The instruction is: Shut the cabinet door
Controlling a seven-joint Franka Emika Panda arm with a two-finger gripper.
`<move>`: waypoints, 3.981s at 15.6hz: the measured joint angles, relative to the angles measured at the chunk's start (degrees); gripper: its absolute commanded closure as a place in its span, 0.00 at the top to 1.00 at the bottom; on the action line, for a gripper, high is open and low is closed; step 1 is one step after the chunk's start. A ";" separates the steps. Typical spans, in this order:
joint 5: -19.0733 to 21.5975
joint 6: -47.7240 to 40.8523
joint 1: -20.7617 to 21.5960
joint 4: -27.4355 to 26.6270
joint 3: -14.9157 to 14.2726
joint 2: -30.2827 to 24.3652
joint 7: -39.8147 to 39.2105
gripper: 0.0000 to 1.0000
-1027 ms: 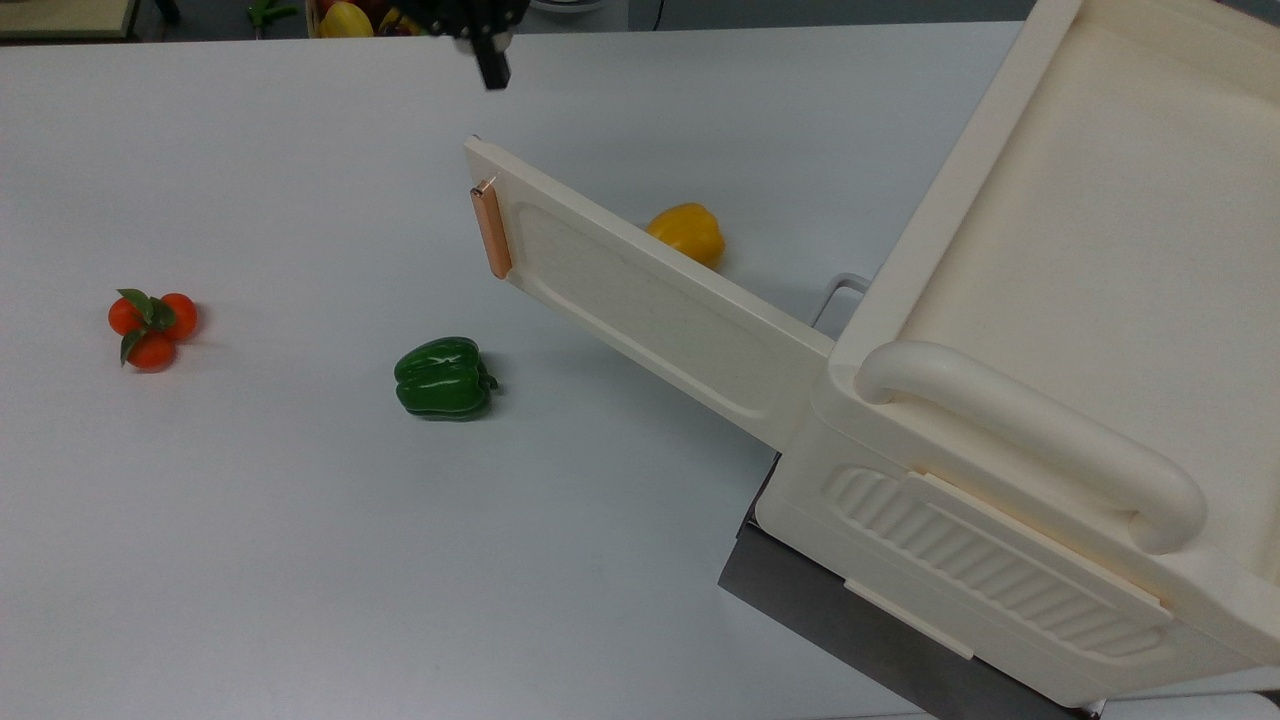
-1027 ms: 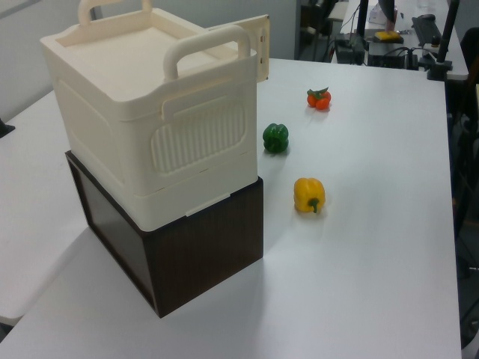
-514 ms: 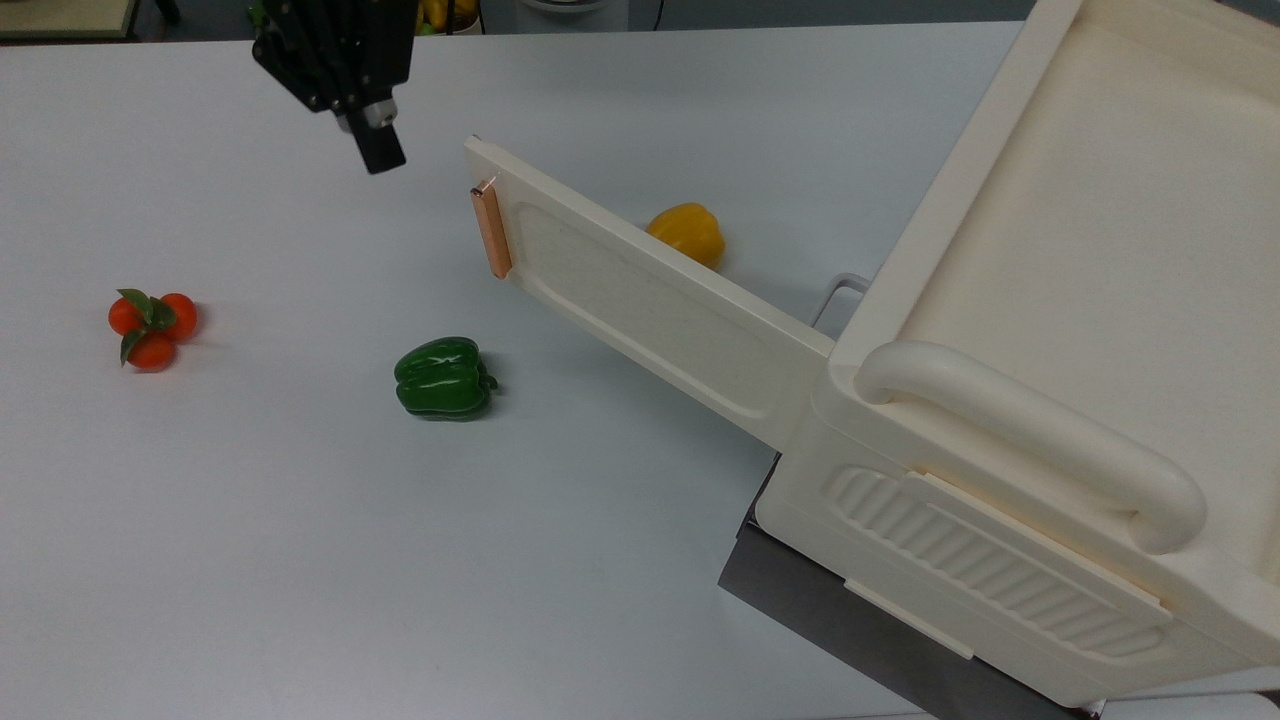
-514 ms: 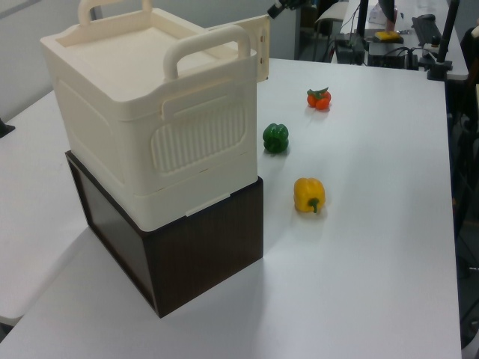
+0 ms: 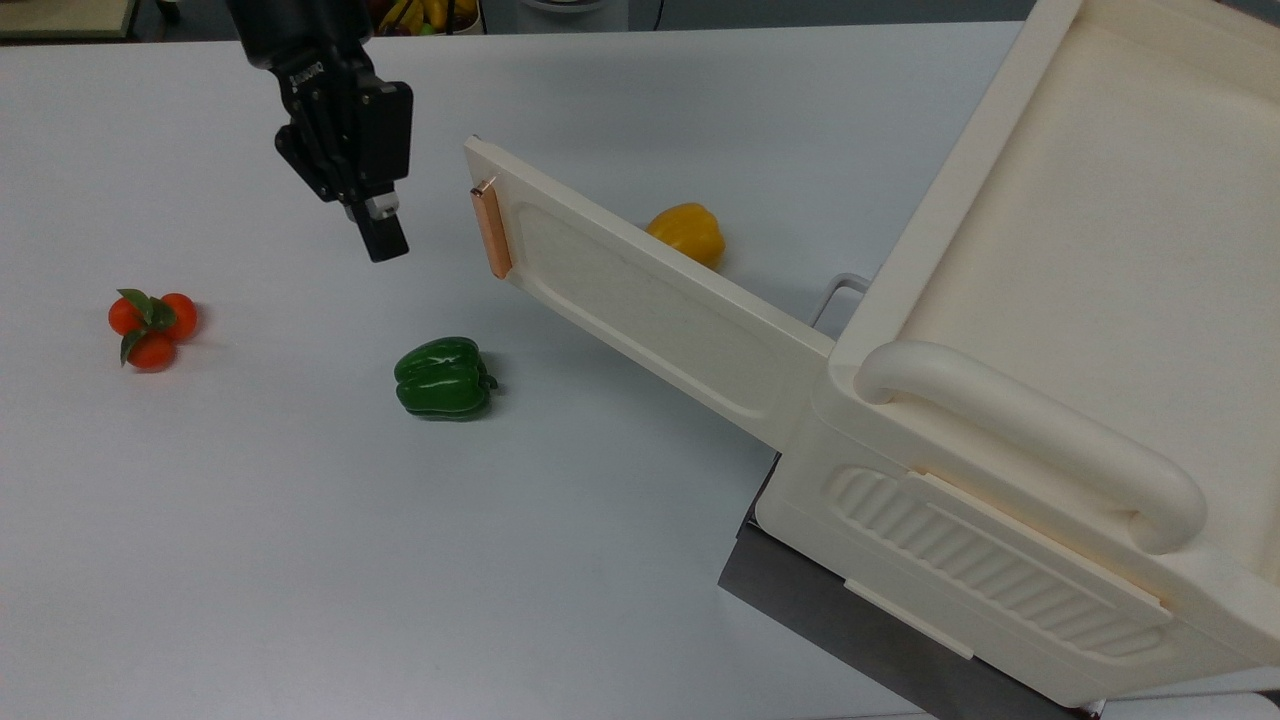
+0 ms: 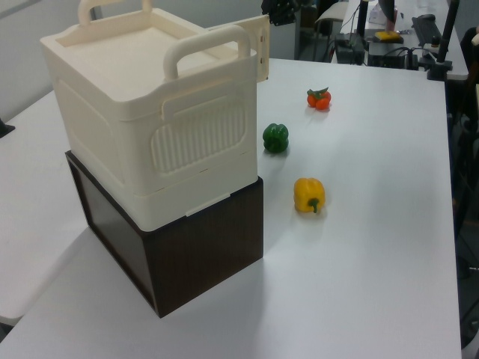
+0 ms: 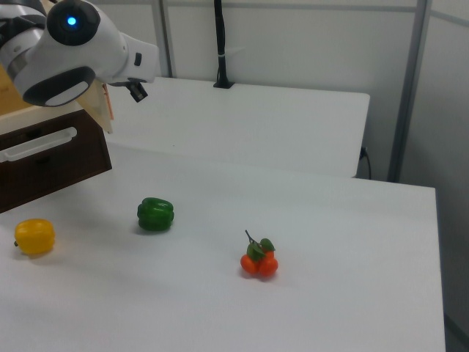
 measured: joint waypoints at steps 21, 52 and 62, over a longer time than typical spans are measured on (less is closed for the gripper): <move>-1.06 -24.03 0.90 0.20 4.50 -2.07 1.05 0.00; -6.64 -11.30 2.83 0.32 24.31 -0.44 5.59 0.00; -13.43 -17.10 0.65 -0.32 24.75 -1.92 5.64 0.52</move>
